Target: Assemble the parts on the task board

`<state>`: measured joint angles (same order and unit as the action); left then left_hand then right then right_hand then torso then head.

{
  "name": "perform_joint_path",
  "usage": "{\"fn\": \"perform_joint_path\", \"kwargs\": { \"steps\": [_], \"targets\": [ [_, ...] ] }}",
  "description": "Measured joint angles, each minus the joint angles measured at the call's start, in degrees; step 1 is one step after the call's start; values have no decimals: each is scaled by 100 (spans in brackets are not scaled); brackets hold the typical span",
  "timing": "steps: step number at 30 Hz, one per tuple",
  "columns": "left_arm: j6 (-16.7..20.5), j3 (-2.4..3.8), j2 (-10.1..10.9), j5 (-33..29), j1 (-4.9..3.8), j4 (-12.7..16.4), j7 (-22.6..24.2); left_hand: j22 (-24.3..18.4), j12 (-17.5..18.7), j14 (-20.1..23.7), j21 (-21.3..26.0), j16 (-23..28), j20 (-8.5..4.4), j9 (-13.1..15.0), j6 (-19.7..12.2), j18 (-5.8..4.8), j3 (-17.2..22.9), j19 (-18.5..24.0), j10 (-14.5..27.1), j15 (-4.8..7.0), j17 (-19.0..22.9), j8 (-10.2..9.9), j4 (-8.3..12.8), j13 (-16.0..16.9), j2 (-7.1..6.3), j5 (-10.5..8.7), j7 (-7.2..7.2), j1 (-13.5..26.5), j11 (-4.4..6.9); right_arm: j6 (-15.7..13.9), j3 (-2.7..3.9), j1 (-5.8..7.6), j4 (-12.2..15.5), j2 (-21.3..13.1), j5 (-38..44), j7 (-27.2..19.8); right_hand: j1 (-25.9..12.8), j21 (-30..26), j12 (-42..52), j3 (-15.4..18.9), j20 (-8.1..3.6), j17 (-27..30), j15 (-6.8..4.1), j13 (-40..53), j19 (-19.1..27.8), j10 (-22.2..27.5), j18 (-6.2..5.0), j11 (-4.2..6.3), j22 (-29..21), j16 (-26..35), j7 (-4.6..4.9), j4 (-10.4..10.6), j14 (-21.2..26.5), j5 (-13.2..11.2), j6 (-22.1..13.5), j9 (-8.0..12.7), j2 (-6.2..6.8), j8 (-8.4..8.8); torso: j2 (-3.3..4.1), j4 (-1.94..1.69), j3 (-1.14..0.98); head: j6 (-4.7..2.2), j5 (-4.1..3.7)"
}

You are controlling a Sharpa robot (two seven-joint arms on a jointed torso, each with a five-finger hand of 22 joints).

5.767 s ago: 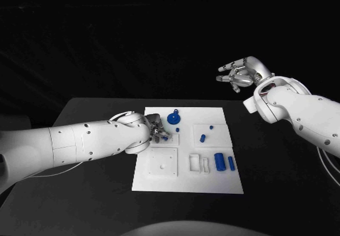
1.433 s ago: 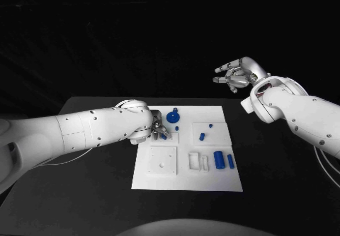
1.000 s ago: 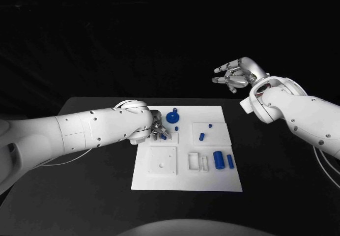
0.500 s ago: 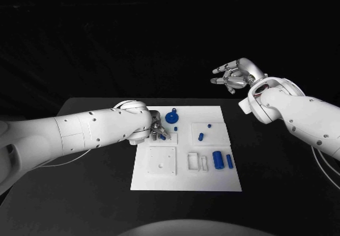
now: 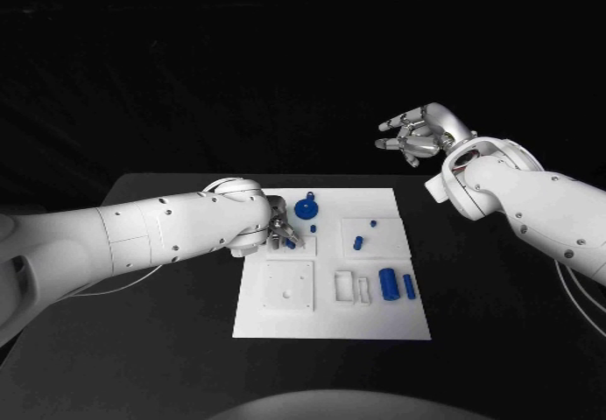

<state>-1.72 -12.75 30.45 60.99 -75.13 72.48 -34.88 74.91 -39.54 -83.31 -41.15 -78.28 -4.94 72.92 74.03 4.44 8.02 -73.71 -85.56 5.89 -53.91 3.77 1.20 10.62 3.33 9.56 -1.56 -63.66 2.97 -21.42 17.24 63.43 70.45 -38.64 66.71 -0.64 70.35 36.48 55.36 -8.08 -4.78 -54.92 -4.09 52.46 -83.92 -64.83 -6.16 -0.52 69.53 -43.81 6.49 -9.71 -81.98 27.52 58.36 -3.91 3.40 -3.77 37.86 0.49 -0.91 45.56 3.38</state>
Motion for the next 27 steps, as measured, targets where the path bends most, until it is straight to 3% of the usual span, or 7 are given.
{"fn": "perform_joint_path", "kwargs": {
  "steps": [10,14,27],
  "targets": [
    [0,0,-9,54,1,-3,6,-1,0,0,0,0,-20,-36,40,0,9,-21,1,0,22,-17,-56,-1,-77,17,37,3,1,0,0,-5,5,-2,2,2,0,0,0,0,0,0,0,0,0,0,0,0,-9,0,0,0,0,0,0,0,0,0,1,-5,3,-4,-2],
    [0,-1,-6,94,3,-8,6,-1,0,0,0,0,-20,-51,92,1,-6,-20,83,0,26,6,-77,0,-131,37,89,57,81,0,0,-7,5,-4,2,4,0,0,0,0,0,0,0,0,0,0,0,0,-10,0,0,0,0,0,0,0,0,0,1,-5,5,-4,4],
    [-2,-3,4,170,7,-18,7,4,0,0,24,0,-19,-50,234,1,33,-21,155,1,31,6,-190,-5,-267,41,230,134,153,0,0,-20,-3,2,2,4,0,0,0,0,0,1,0,-1,0,0,0,0,-10,0,0,0,0,0,0,0,0,0,2,-2,8,-3,-3]
  ]
}}
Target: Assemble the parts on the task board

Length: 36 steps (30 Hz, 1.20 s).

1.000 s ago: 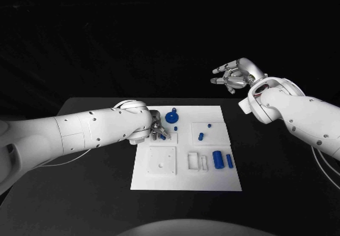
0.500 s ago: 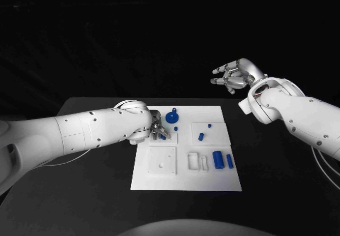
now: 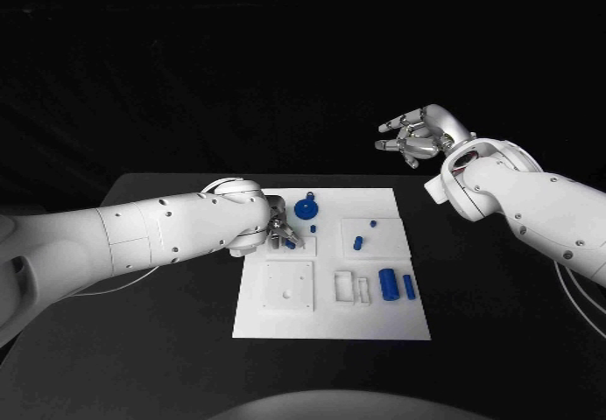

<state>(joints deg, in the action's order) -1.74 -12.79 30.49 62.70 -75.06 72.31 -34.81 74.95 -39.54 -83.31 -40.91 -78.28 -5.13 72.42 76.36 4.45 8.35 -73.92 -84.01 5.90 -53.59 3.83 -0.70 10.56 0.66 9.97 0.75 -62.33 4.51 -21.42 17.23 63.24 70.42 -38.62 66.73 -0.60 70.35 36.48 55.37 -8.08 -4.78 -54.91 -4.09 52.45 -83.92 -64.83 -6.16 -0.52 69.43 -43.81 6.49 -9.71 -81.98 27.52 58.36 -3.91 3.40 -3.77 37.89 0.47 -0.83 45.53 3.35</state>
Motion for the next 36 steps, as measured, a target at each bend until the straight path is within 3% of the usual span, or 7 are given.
{"fn": "perform_joint_path", "kwargs": {
  "steps": [7,12,18,22,28,36],
  "targets": [
    [-6,-4,5,21,3,-5,1,-1,0,0,0,0,0,4,79,0,1,0,12,0,5,-5,-129,0,-62,-1,78,46,12,0,0,-6,-9,3,2,0,-38,0,0,25,0,0,0,-7,0,0,0,0,-12,26,0,25,0,45,0,0,38,0,0,0,1,-2,-10],
    [-8,-11,13,36,11,-20,-11,-1,0,22,0,0,-21,9,236,0,129,-21,20,22,5,-11,-321,0,-237,-116,205,198,21,0,0,-7,-14,4,3,0,-38,0,0,31,0,0,0,-7,0,0,0,0,-18,25,0,31,0,89,0,0,38,0,0,-3,-1,3,-11],
    [-8,-14,14,47,16,-25,-20,-1,0,21,0,0,-20,23,306,0,209,-21,20,22,5,-12,-469,1,-291,-139,263,221,21,-1,0,-8,-20,5,4,-1,-38,0,0,31,0,0,0,-7,0,-21,0,21,-18,25,0,31,0,111,0,0,38,0,1,-3,-4,14,-8],
    [-8,-18,17,54,21,-34,-33,-2,0,22,0,0,-42,34,369,0,299,0,20,22,5,-12,-666,-4,-449,-183,327,263,21,-1,0,-8,-22,6,4,-1,-38,0,0,31,0,0,0,-7,0,-21,0,21,-18,24,0,31,0,111,0,0,38,0,1,-3,-4,18,-3],
    [-7,-20,17,57,24,-42,-38,-2,0,22,0,0,-42,29,368,0,375,0,20,22,11,1,-860,-8,-550,-205,325,263,21,-1,0,-10,-25,5,5,-1,-38,0,0,31,0,0,0,-7,0,-21,0,21,-18,24,0,31,0,111,0,0,38,0,1,-1,-6,18,0],
    [3,-20,11,58,24,-50,-39,-3,0,21,-1,0,-41,27,368,1,293,1,20,21,11,1,-776,-9,-538,-194,325,274,21,-2,0,-11,-30,4,6,-1,-38,0,0,31,0,0,0,-7,0,-21,0,21,-18,23,0,31,0,111,0,0,38,0,1,0,-5,13,1]
  ]
}}
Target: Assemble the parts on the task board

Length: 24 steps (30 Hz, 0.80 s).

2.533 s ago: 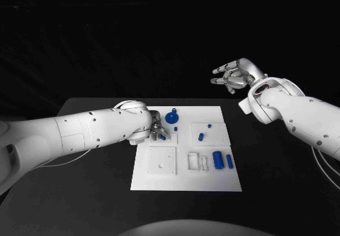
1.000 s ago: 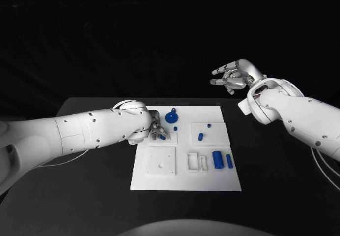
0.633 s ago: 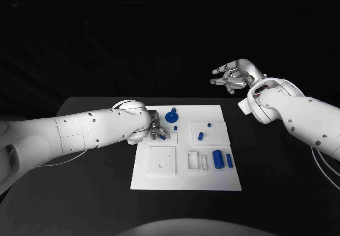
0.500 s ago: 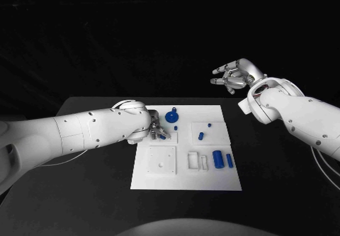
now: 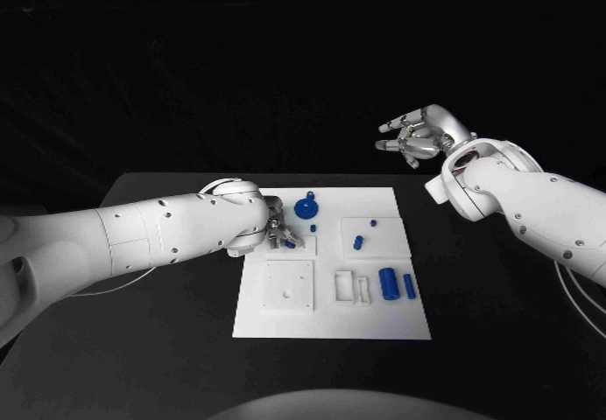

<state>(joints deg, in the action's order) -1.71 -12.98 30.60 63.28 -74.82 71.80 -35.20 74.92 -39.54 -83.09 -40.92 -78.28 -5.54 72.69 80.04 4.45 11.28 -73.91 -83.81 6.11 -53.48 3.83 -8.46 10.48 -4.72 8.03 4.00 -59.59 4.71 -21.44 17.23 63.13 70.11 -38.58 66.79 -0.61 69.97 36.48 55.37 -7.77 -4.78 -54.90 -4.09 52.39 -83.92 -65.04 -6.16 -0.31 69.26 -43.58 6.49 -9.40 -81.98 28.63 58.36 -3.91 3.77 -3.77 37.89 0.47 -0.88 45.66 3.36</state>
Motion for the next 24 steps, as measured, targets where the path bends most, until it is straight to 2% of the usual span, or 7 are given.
{"fn": "perform_joint_path", "kwargs": {
  "steps": [4,8,12,16,18,20,24],
  "targets": [
    [9,0,-3,0,-2,-1,-1,0,0,0,0,0,0,6,0,0,-32,0,0,0,0,0,91,0,59,39,0,56,0,0,0,-3,-2,2,1,1,0,0,0,0,0,0,0,0,0,0,0,0,0,0,0,0,0,0,0,0,0,0,0,0,0,-3,-6],
    [23,3,-8,-7,-3,5,0,0,0,0,0,0,0,13,-20,0,-41,0,0,0,0,0,177,0,100,225,-20,49,0,0,0,-6,-7,7,1,1,0,0,0,0,0,0,0,0,0,0,0,0,0,0,0,0,0,0,0,0,0,0,-1,0,-1,-7,-8],
    [41,7,-17,-19,-8,17,10,-1,0,0,0,0,0,7,-20,0,-52,0,0,0,8,0,312,0,156,535,-22,20,0,0,0,-13,-12,12,2,1,0,0,0,0,0,0,0,0,0,0,0,0,0,0,0,0,0,0,0,0,0,0,-1,0,-1,-13,-8],
    [52,13,-29,-51,-12,31,27,-1,0,0,0,22,0,-10,-44,0,-23,0,0,0,19,0,514,-4,228,982,-43,-15,0,0,0,-21,-15,16,2,1,0,0,0,0,0,0,0,0,0,0,0,0,0,0,0,0,0,0,0,0,0,0,-2,0,-2,-16,-8],
    [56,14,-32,-71,-13,35,33,-1,0,0,18,22,0,-20,-67,0,-3,0,0,0,21,0,600,-5,245,1128,-40,-15,0,0,0,-24,-17,16,2,1,0,0,0,0,0,0,0,0,0,0,0,0,1,0,0,0,0,0,0,0,0,0,-2,0,-2,-16,-8],
    [58,15,-32,-98,-13,37,42,-1,0,0,21,22,1,-35,-89,0,37,0,0,0,24,0,670,-5,264,1233,-38,3,0,0,0,-27,-18,16,2,1,0,0,0,0,0,0,0,0,0,0,0,0,1,0,0,0,0,0,0,0,0,0,-2,0,-2,-16,-8],
    [59,15,-32,-149,-14,38,56,-1,0,0,21,22,0,-55,-99,0,92,0,0,0,36,0,777,-14,293,1327,-47,32,0,0,0,-29,-18,16,3,2,0,0,0,0,0,0,0,0,0,0,0,0,1,0,0,0,0,0,0,0,0,0,-2,0,-2,-11,-8]
  ]
}}
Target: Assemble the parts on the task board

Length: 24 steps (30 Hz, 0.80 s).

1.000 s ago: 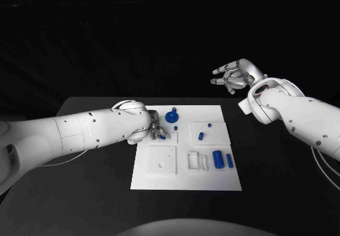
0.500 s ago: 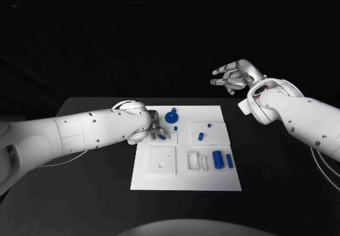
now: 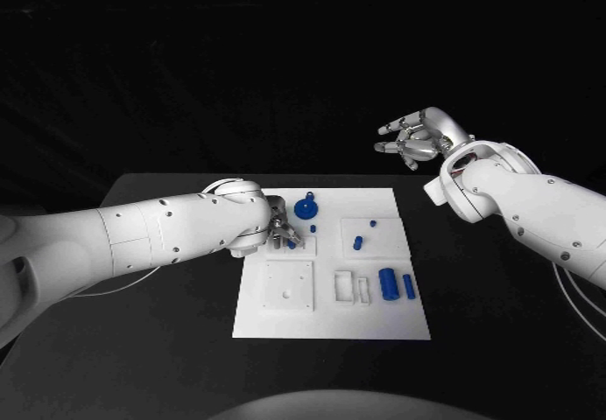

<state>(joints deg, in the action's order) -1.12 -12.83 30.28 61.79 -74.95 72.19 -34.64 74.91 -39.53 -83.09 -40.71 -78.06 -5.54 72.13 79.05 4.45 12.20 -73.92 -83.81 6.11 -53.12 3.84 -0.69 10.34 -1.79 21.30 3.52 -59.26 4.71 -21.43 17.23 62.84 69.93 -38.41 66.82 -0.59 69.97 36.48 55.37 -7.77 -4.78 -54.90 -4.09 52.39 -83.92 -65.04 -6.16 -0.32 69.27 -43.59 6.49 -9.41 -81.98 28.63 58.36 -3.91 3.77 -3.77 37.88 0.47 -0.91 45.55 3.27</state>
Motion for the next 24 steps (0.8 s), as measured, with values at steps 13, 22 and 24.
{"fn": "perform_joint_path", "kwargs": {
  "steps": [13,22,24],
  "targets": [
    [-2,0,-4,-103,1,-13,30,2,66,21,86,63,-21,-61,-102,-1,104,21,0,21,72,10,113,-13,25,386,-20,26,0,0,0,-6,-1,-3,1,2,0,0,0,16,0,0,0,0,0,0,0,0,0,0,0,16,0,0,0,0,0,0,0,-3,3,-3,-1],
    [-7,2,-11,-138,1,-24,62,4,129,21,146,85,-21,-163,-183,-1,125,21,0,21,113,15,180,-18,25,681,-83,26,-1,0,0,-9,-2,-4,2,3,0,0,0,16,0,0,0,9,0,0,0,0,0,0,0,16,0,0,0,0,0,0,1,-3,5,4,6],
    [-8,3,-12,-144,1,-26,69,3,132,21,146,111,-21,-167,-204,-1,126,21,0,21,130,15,228,-18,28,710,-101,29,-1,0,0,-9,-2,-4,2,3,0,0,0,16,0,0,0,9,0,0,0,0,0,0,0,16,0,0,0,0,0,0,1,-3,5,6,6]
  ]
}}
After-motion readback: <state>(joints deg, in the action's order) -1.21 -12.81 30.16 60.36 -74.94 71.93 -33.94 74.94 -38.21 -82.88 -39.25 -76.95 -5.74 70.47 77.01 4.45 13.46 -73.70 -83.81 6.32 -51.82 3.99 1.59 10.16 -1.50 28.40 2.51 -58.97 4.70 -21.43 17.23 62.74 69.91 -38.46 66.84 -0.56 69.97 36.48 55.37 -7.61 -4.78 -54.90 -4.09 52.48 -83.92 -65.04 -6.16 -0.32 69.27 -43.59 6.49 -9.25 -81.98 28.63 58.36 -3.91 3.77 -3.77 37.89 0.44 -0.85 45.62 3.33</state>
